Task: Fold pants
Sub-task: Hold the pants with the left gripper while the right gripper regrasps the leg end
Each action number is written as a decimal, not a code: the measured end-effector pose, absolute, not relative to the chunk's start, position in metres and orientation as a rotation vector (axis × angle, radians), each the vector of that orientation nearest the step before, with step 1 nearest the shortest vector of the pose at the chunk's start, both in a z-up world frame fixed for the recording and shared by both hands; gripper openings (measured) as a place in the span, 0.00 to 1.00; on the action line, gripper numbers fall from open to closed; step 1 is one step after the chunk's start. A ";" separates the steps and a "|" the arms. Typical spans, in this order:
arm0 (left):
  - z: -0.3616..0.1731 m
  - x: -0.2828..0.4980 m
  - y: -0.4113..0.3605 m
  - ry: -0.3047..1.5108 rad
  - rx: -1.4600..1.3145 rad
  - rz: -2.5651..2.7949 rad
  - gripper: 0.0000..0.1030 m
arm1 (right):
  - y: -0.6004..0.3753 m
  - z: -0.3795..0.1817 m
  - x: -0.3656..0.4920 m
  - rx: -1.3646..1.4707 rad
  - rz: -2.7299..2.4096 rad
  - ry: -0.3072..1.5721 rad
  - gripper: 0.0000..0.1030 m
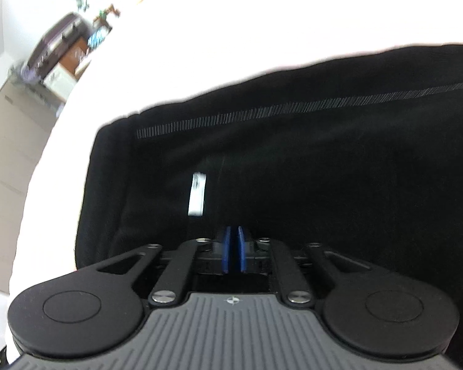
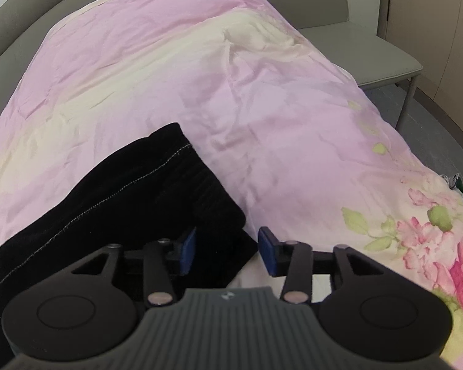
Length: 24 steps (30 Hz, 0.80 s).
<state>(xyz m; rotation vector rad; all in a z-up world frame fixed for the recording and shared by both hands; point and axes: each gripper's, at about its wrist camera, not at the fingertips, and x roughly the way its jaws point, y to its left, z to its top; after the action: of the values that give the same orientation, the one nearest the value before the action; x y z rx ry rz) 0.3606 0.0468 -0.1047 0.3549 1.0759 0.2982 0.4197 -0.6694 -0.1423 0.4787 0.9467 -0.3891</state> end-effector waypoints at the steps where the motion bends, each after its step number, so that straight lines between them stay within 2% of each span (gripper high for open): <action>1: -0.095 0.355 0.041 1.055 0.350 0.282 0.16 | -0.673 -0.141 0.416 0.515 -0.380 0.947 0.44; 3: -0.079 0.348 0.027 1.030 0.322 0.226 0.16 | -0.680 -0.139 0.407 0.602 -0.353 0.950 0.49; 13: -0.033 0.347 -0.093 1.016 0.149 -0.164 0.21 | -0.682 -0.176 0.400 0.816 -0.296 0.975 0.51; 19: -0.042 0.370 -0.167 1.031 0.148 -0.327 0.22 | -0.697 -0.206 0.402 0.945 -0.274 0.943 0.53; 22: -0.065 0.391 -0.188 1.048 0.160 -0.392 0.22 | -0.700 -0.210 0.403 0.957 -0.241 0.917 0.53; 24: -0.079 0.397 -0.215 1.069 0.185 -0.440 0.21 | -0.700 -0.212 0.404 0.956 -0.208 0.901 0.47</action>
<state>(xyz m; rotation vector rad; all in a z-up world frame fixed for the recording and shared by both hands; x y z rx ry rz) 0.3972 -0.2145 -0.0785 0.1851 1.0692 -0.4396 0.4042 -0.6999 -0.2121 0.9560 0.9010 -0.2082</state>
